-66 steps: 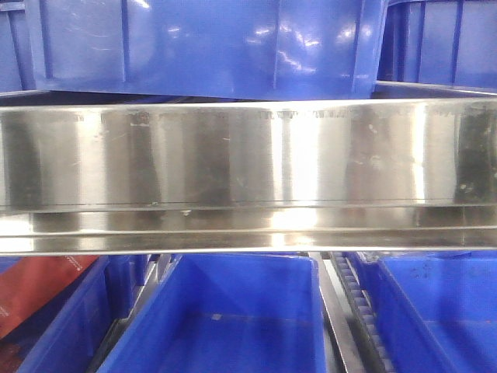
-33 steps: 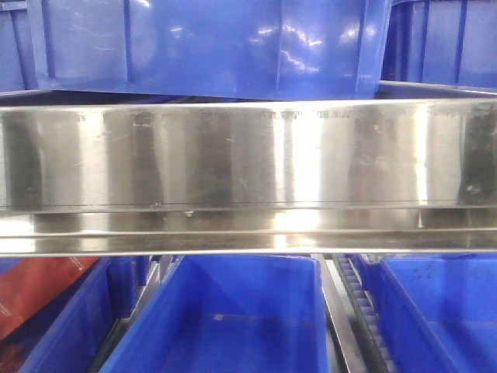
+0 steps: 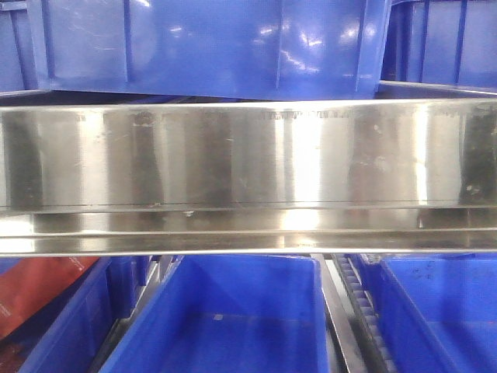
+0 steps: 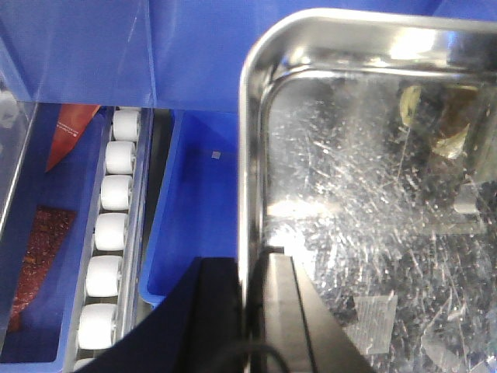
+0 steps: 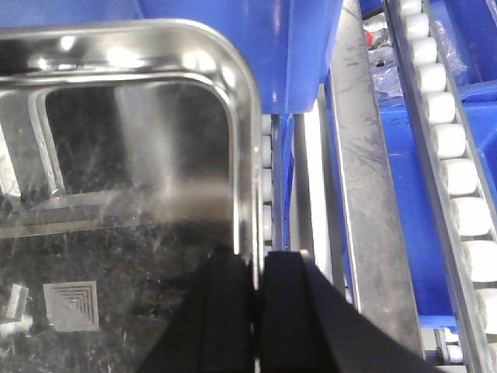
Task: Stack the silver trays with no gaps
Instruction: 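Hold the tray in both grippers and back away from the shelf, then drive turning away from the rack while holding the tray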
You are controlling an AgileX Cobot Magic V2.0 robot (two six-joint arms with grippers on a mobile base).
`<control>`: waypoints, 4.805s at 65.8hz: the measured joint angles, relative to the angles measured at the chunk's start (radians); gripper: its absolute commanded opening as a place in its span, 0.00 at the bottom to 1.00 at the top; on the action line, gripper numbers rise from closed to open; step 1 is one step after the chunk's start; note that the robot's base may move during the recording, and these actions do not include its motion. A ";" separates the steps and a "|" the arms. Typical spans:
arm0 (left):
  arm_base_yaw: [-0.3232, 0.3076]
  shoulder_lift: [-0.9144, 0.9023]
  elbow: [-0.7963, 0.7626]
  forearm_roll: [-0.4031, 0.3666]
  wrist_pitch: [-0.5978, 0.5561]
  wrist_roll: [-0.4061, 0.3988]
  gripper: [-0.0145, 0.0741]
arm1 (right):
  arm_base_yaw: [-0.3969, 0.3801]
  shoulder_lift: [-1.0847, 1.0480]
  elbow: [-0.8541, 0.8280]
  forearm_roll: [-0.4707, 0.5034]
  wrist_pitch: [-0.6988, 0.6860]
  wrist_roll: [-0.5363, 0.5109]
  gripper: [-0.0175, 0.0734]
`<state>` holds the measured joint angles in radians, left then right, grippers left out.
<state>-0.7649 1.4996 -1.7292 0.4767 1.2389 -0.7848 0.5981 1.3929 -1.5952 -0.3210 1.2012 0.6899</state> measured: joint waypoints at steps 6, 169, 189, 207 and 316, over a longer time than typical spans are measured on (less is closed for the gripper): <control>0.000 0.000 0.000 0.000 -0.002 0.000 0.15 | 0.000 0.000 0.000 -0.002 -0.003 0.000 0.11; 0.000 -0.014 0.000 0.047 0.004 -0.020 0.15 | -0.002 0.000 0.008 -0.032 -0.188 -0.011 0.11; 0.000 -0.014 0.000 0.048 0.004 -0.020 0.15 | -0.002 0.000 0.008 -0.034 -0.192 -0.011 0.11; 0.000 -0.014 0.000 0.048 0.004 -0.020 0.15 | -0.002 0.000 0.008 -0.034 -0.192 -0.011 0.11; 0.000 -0.018 0.000 0.048 0.007 -0.020 0.15 | -0.002 0.000 0.008 -0.034 -0.195 -0.011 0.11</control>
<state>-0.7649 1.4818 -1.7292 0.5252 1.2456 -0.8047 0.5962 1.3929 -1.5871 -0.3550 1.0058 0.6786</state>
